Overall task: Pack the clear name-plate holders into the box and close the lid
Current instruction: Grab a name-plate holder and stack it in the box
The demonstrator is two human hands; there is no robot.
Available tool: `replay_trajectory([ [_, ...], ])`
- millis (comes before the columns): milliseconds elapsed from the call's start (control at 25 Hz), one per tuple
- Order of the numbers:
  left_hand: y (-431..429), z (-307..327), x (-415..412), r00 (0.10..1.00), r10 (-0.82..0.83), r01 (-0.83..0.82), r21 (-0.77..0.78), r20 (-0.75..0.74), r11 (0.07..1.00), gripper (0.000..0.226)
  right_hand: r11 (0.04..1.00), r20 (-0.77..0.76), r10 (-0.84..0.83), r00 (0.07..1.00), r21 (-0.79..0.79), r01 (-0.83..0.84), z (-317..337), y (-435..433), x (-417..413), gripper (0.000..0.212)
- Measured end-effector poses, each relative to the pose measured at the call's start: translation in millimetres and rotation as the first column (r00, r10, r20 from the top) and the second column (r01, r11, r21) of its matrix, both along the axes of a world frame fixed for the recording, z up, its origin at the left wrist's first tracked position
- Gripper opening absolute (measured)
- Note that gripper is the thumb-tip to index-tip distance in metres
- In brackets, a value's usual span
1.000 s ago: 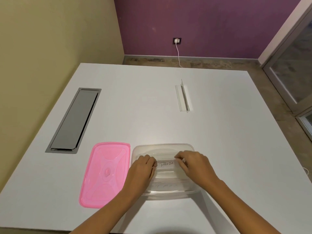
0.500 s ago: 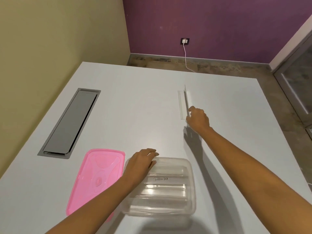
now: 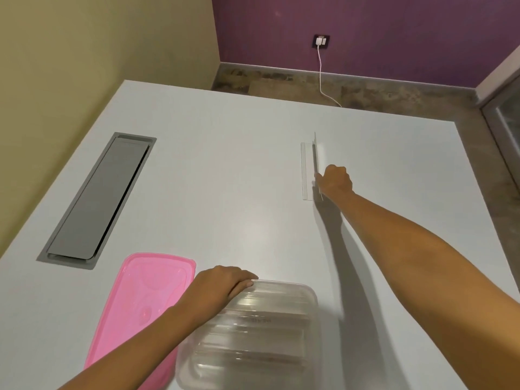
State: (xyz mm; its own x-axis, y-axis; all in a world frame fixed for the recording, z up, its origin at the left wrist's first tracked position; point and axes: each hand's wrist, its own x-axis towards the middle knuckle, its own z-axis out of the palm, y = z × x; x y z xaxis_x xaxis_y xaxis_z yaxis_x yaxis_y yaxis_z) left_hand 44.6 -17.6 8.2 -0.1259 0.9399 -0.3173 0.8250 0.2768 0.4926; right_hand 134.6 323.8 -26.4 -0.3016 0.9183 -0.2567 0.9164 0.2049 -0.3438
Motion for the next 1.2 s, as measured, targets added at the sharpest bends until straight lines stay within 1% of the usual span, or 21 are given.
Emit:
replay_trajectory([
  [120, 0.0, -0.2, 0.1, 1.000, 0.005, -0.005, -0.005, 0.028, 1.000, 0.031, 0.999, 0.014, 0.017, 1.000, 0.030, -0.018, -5.1, -2.7, -2.6, 0.007],
  [280, 0.4, 1.5, -0.5, 1.000, -0.004, 0.004, -0.019, 0.019, 1.000, 0.032, 0.992, -0.030, -0.124, 0.992, 0.029, 0.125, -2.8, -11.2, 9.5, 0.014],
  [360, -0.5, 3.4, 1.3, 0.999, 0.010, -0.010, -0.008, 0.030, 1.000, 0.032, 0.987, -0.059, -0.155, 0.986, 0.031, 0.157, 1.0, -19.8, 21.1, 0.010],
  [440, -2.1, 7.0, 3.1, 0.997, 0.047, -0.049, 0.028, 0.062, 0.998, 0.031, 0.985, -0.107, -0.164, 0.981, 0.043, 0.169, 8.3, -33.4, 34.2, 0.017],
  [480, -2.3, 9.3, 3.7, 0.994, 0.070, -0.074, 0.047, 0.082, 0.996, 0.031, 0.985, -0.138, -0.158, 0.978, 0.051, 0.166, 12.6, -41.3, 41.0, 0.019],
  [600, -2.1, 19.6, 5.0, 0.975, 0.157, -0.172, 0.085, 0.157, 0.982, 0.030, 0.987, -0.213, -0.079, 0.974, 0.118, 0.106, 28.8, -72.7, 59.8, 0.015],
  [640, -0.6, 24.1, 6.1, 0.958, 0.201, -0.224, 0.100, 0.205, 0.969, 0.028, 0.985, -0.238, -0.037, 0.971, 0.158, 0.076, 36.9, -85.5, 64.4, 0.014],
  [680, 1.1, 29.7, 8.1, 0.922, 0.261, -0.300, 0.105, 0.287, 0.948, 0.025, 0.974, -0.260, 0.024, 0.965, 0.223, 0.035, 45.3, -99.6, 68.4, 0.012],
  [720, 3.2, 35.7, 10.0, 0.844, 0.342, -0.409, 0.082, 0.413, 0.909, 0.022, 0.947, -0.269, 0.112, 0.957, 0.321, -0.020, 53.6, -114.9, 71.6, 0.009],
  [760, 6.0, 43.4, 12.0, 0.698, 0.428, -0.523, 0.001, 0.573, 0.852, 0.019, 0.894, -0.258, 0.212, 0.943, 0.440, -0.081, 62.1, -130.9, 73.9, 0.007],
  [800, 9.0, 51.1, 14.1, 0.497, 0.489, -0.595, -0.130, 0.716, 0.794, 0.016, 0.822, -0.233, 0.302, 0.924, 0.555, -0.129, 69.3, -146.5, 75.3, 0.006],
  [840, 11.7, 57.4, 15.7, 0.291, 0.520, -0.609, -0.264, 0.803, 0.748, 0.017, 0.747, -0.214, 0.369, 0.904, 0.647, -0.152, 75.2, -161.1, 76.4, 0.009],
  [880, 13.2, 62.2, 16.4, 0.138, 0.521, -0.599, -0.348, 0.842, 0.721, 0.021, 0.680, -0.199, 0.420, 0.886, 0.715, -0.162, 79.7, -174.6, 78.1, 0.012],
  [920, 13.5, 65.6, 16.7, 0.056, 0.508, -0.590, -0.382, 0.860, 0.711, 0.028, 0.623, -0.185, 0.459, 0.869, 0.764, -0.167, 82.2, -187.3, 80.6, 0.015],
  [1000, 10.4, 73.8, 20.7, -0.023, 0.446, -0.588, -0.373, 0.895, 0.717, 0.038, 0.535, -0.164, 0.533, 0.830, 0.825, -0.180, 84.9, -209.9, 87.1, 0.022],
  [1080, 6.6, 79.4, 26.4, -0.110, 0.370, -0.607, -0.357, 0.923, 0.710, 0.038, 0.454, -0.127, 0.613, 0.780, 0.864, -0.216, 85.7, -227.2, 94.2, 0.028],
  [1120, 4.7, 80.8, 28.7, -0.162, 0.336, -0.626, -0.360, 0.928, 0.692, 0.032, 0.429, -0.109, 0.643, 0.758, 0.871, -0.239, 86.0, -234.7, 96.7, 0.028],
  [1160, 2.4, 82.2, 30.4, -0.201, 0.316, -0.646, -0.368, 0.927, 0.669, 0.025, 0.428, -0.105, 0.662, 0.742, 0.866, -0.260, 86.1, -242.0, 98.6, 0.027],
  [1200, -0.7, 82.6, 31.8, -0.207, 0.316, -0.668, -0.370, 0.926, 0.646, 0.019, 0.453, -0.113, 0.669, 0.735, 0.846, -0.282, 87.2, -249.2, 100.6, 0.025],
])
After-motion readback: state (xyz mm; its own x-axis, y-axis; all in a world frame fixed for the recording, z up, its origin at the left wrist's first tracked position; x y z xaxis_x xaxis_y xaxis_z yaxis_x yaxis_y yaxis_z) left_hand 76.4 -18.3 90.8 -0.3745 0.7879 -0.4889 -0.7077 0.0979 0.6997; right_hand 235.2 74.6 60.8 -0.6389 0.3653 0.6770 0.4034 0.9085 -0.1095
